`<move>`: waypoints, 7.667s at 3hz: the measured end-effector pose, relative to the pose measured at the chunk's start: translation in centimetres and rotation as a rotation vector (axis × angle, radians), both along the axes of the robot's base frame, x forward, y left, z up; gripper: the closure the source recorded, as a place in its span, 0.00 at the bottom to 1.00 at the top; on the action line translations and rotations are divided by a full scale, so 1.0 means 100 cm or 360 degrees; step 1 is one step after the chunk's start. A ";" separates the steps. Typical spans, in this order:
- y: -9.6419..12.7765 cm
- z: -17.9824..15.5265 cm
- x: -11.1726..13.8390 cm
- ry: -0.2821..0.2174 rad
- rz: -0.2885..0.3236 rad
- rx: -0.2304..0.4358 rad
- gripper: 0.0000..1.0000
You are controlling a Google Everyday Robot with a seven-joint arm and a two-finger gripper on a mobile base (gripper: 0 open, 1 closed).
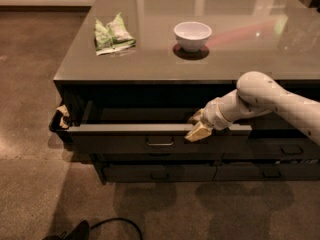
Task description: Open top drawer
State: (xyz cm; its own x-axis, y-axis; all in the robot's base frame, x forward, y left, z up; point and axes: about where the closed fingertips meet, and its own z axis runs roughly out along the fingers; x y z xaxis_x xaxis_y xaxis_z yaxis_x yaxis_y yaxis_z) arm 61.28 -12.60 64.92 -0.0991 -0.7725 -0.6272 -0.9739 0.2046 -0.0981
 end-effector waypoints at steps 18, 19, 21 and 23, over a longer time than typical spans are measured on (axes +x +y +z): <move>-0.054 -0.010 -0.149 0.0226 -0.0182 -0.0176 0.42; -0.058 -0.012 -0.161 0.0245 -0.0199 -0.0192 0.65; -0.062 -0.010 -0.170 0.0254 -0.0215 -0.0205 0.85; -0.064 -0.008 -0.193 0.0248 -0.0230 -0.0241 0.39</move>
Offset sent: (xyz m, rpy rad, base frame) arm -0.1017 -0.0518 -0.0247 -0.0461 0.1180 -0.0725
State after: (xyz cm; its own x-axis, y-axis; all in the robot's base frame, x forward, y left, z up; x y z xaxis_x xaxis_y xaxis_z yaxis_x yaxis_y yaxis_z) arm 42.00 -18.97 64.15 -0.3017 -0.8272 -0.4741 -0.9414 0.3372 0.0108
